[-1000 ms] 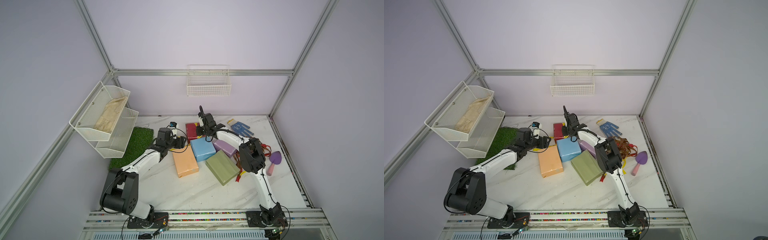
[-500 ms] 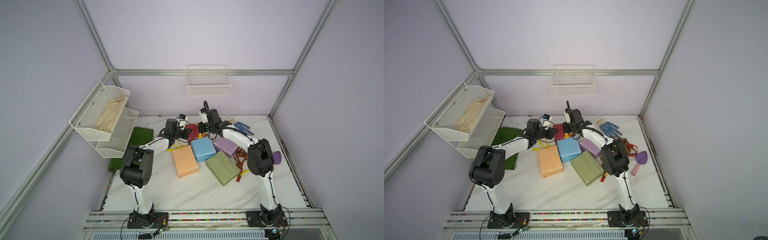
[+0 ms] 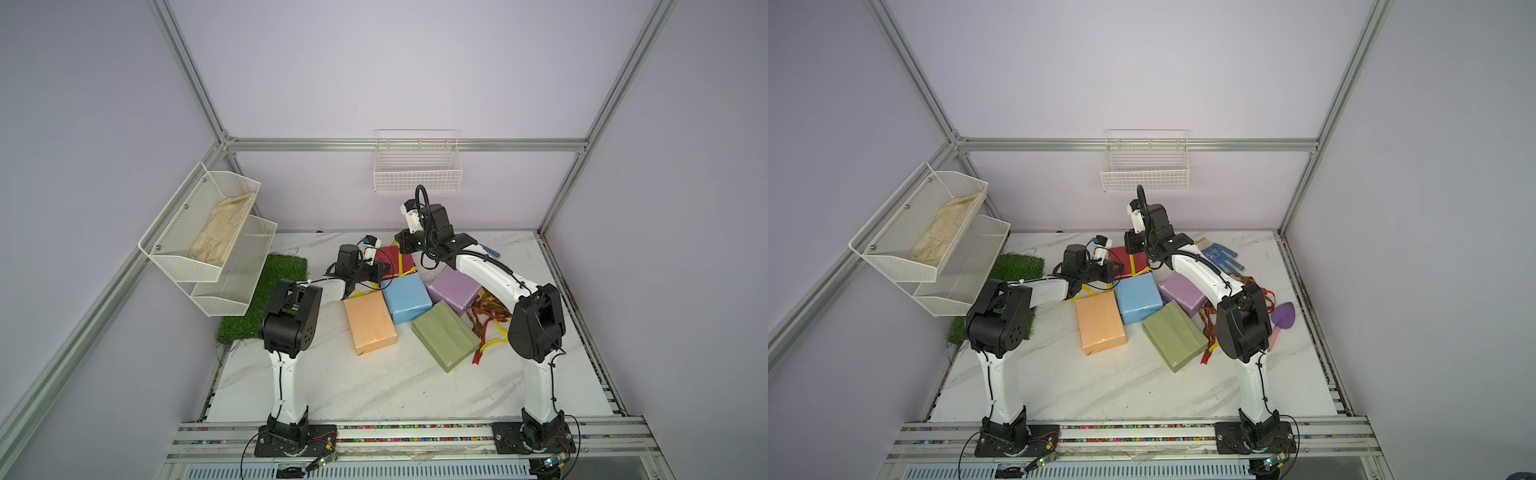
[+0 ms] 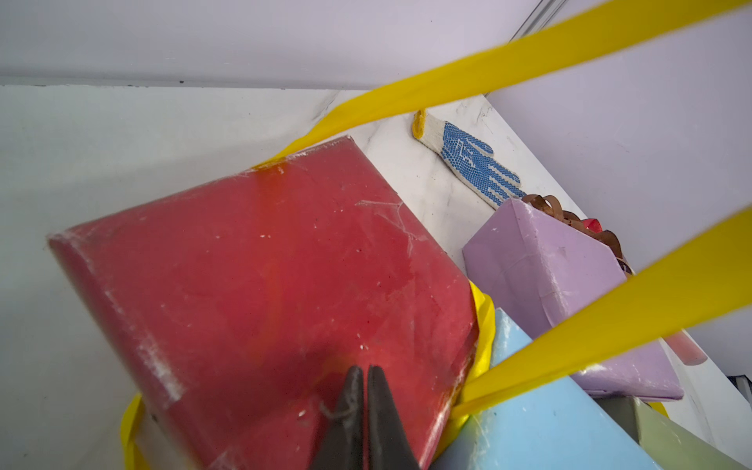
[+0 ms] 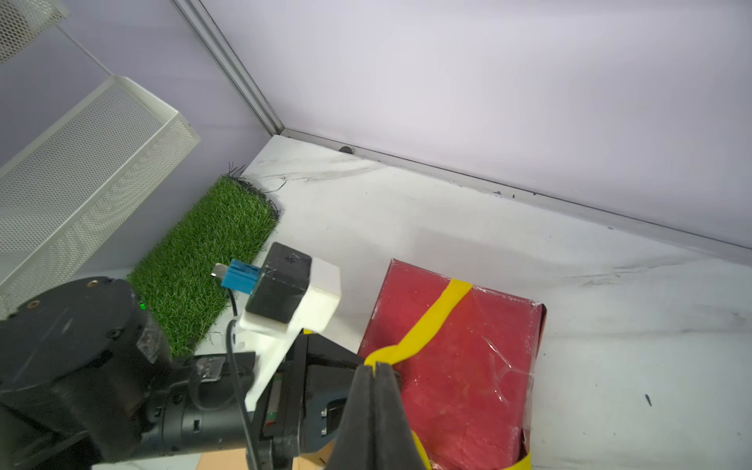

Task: Untie the ribbon bows on the gift boxes
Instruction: Pull the ribbon from the gift box.

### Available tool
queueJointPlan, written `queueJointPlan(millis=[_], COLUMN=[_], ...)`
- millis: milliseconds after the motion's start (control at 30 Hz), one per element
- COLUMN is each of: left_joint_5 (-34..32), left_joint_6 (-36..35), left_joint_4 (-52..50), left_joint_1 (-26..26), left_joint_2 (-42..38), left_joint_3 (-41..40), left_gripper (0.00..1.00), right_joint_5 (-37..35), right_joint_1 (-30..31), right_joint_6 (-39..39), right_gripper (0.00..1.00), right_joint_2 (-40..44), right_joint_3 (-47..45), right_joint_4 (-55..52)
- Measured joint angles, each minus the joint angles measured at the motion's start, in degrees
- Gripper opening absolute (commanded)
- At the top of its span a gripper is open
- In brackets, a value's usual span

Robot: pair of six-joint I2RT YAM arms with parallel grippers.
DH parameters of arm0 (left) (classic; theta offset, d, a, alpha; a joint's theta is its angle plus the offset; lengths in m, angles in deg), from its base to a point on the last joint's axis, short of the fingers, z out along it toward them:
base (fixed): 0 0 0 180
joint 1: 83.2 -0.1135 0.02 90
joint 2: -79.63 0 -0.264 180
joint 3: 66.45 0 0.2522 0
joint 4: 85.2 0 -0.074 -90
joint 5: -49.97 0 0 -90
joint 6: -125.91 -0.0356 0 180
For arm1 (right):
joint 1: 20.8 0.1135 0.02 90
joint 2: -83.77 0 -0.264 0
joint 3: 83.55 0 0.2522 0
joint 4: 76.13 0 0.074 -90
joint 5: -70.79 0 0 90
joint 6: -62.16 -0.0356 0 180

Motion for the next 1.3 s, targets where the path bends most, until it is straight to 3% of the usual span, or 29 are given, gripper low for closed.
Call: queueJointPlan(millis=[300,667,1300], left_joint_5=[-0.1,-0.7,-1.9], left_joint_6=[0.5,0.6,1.6], left_joint_4=[1.8,2.7,1.9], left_joint_1=[0.1,0.3,0.4], left_joint_2=[0.6,1.0,2.8], left_joint_3=[0.0,0.0,3.0], left_gripper=[0.09,0.1,0.11], right_joint_5=[2.3,2.9,1.7], right_joint_1=[0.0,0.0,0.0], right_joint_6=[5.4,16.5,27.3], right_gripper=[0.0,0.0,0.0], right_joint_2=[8.7,25.8,53.3], right_joint_3=[1.2,1.7,-7.7], right_joint_4=[-0.4,1.9,11.2])
